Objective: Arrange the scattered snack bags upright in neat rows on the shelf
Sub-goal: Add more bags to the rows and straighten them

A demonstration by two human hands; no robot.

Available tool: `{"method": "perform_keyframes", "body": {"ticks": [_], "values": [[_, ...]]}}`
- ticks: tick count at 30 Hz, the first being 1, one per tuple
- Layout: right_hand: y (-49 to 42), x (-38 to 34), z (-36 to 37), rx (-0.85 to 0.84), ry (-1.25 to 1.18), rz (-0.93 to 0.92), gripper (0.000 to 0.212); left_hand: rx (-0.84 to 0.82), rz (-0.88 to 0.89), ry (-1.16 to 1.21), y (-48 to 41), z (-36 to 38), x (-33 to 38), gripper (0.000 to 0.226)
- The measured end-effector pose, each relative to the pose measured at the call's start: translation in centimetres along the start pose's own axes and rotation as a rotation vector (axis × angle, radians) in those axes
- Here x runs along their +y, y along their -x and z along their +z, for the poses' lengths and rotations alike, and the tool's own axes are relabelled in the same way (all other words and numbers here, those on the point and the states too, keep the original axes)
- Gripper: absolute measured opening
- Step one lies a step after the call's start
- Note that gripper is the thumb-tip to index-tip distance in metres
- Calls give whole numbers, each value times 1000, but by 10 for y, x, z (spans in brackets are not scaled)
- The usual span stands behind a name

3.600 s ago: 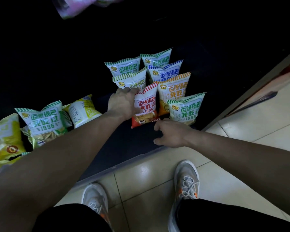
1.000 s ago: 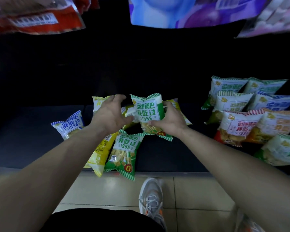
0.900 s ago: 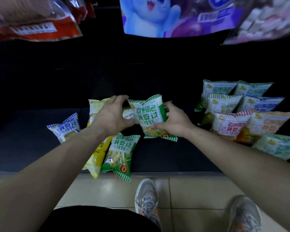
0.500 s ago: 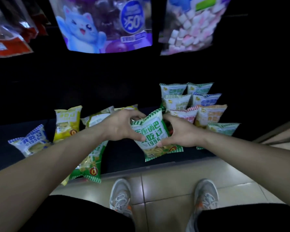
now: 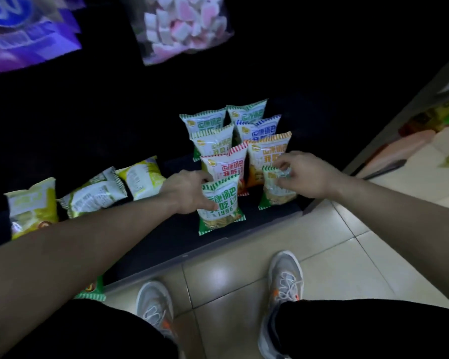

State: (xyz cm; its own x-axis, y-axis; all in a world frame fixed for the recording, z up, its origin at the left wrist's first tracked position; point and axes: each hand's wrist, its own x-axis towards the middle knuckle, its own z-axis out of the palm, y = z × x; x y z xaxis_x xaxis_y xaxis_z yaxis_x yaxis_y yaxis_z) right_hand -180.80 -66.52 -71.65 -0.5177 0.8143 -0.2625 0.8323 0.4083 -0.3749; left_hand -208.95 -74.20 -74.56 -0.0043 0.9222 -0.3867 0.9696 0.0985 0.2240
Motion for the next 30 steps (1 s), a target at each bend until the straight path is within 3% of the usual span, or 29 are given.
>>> {"method": "perform_keyframes", "body": {"ticks": [8,13,30], "values": [[-6,32,3,-20,54,14,42,60,18,-136,-38,33,43,80],[-8,30,6,-58,85,-9,44,72,30,-103,-45,39,53,75],[-2,5,-1,-93,150,12,50,36,45,-89,-25,20,40,88]]}}
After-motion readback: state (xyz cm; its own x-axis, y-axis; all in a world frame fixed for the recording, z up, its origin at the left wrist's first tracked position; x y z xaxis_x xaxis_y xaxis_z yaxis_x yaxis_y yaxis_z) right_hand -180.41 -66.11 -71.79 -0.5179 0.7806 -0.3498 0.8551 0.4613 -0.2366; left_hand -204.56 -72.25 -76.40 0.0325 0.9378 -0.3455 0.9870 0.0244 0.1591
